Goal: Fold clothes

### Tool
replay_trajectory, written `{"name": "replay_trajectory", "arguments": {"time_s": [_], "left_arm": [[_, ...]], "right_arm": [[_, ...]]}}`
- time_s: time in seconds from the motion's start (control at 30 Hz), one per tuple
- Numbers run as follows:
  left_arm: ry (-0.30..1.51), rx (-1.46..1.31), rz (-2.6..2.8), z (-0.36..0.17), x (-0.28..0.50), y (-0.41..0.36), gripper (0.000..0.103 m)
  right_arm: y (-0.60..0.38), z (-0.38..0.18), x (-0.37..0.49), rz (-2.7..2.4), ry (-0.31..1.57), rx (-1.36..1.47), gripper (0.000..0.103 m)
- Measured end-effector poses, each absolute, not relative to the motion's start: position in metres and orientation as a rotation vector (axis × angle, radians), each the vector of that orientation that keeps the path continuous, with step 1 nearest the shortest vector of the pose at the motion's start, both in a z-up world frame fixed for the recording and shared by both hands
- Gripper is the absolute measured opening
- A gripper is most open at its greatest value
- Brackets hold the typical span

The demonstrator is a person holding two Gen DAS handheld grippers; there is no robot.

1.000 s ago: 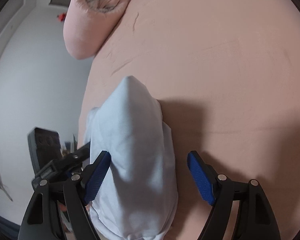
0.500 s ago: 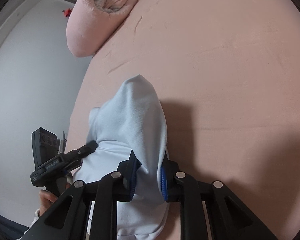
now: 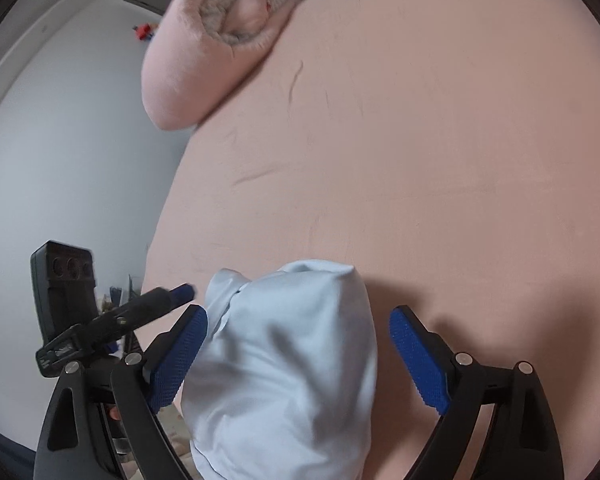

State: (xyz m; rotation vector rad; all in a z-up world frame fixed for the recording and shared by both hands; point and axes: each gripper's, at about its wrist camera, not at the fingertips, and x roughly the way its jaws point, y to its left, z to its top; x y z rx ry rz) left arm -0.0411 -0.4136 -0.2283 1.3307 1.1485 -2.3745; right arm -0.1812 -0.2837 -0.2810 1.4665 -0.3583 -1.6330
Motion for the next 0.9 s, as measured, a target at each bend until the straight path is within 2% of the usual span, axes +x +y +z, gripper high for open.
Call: {"name": "replay_trajectory", "arguments": {"time_s": [0.1,0.13,0.2,0.23,0.27,0.33,0.5,0.67,0.73,0.83,0.9], "left_arm": [[1.281,1.313,-2.303,-0.250,-0.044,-0.420,0.082],[1.296,1.304,-2.285,-0.254,-0.043,-0.421,0.080],[1.305,1.302,-2.246,-0.259,-0.041,-0.421,0.072],[1.282,1.303,-2.242,-0.259,-0.040,-0.421,0.066],[1.218,1.309,-2.232,-0.258,-0.038,-0.422,0.058],[1.123,1.312,-2.205,-0.257,-0.032,-0.426,0.057],[1.194,1.292,-2.112,-0.270,-0.009,-0.440,0.057],[1.197,1.289,-2.111,-0.274,0.003,-0.437,0.057],[1.255,1.249,-2.140,-0.270,0.011,-0.439,0.057],[1.473,1.124,-2.191,-0.264,0.029,-0.443,0.057],[1.617,1.044,-2.237,-0.258,0.041,-0.443,0.065]], "right_arm": [[-0.305,-0.301,-0.193,-1.583,-0.454,1.531,0.093],[-0.312,-0.307,-0.193,-1.560,-0.493,1.544,0.089],[-0.316,-0.322,-0.196,-1.544,-0.542,1.611,0.053],[-0.315,-0.328,-0.197,-1.543,-0.558,1.648,0.027],[-0.314,-0.332,-0.198,-1.547,-0.561,1.667,0.021],[-0.311,-0.337,-0.198,-1.564,-0.551,1.679,0.018],[-0.307,-0.335,-0.189,-1.596,-0.524,1.660,0.017],[-0.305,-0.319,-0.173,-1.688,-0.326,1.577,0.017],[-0.304,-0.315,-0.170,-1.712,-0.259,1.545,0.017],[-0.290,-0.313,-0.171,-1.663,-0.350,1.550,0.018],[-0.277,-0.303,-0.171,-1.652,-0.392,1.507,0.022]]}}
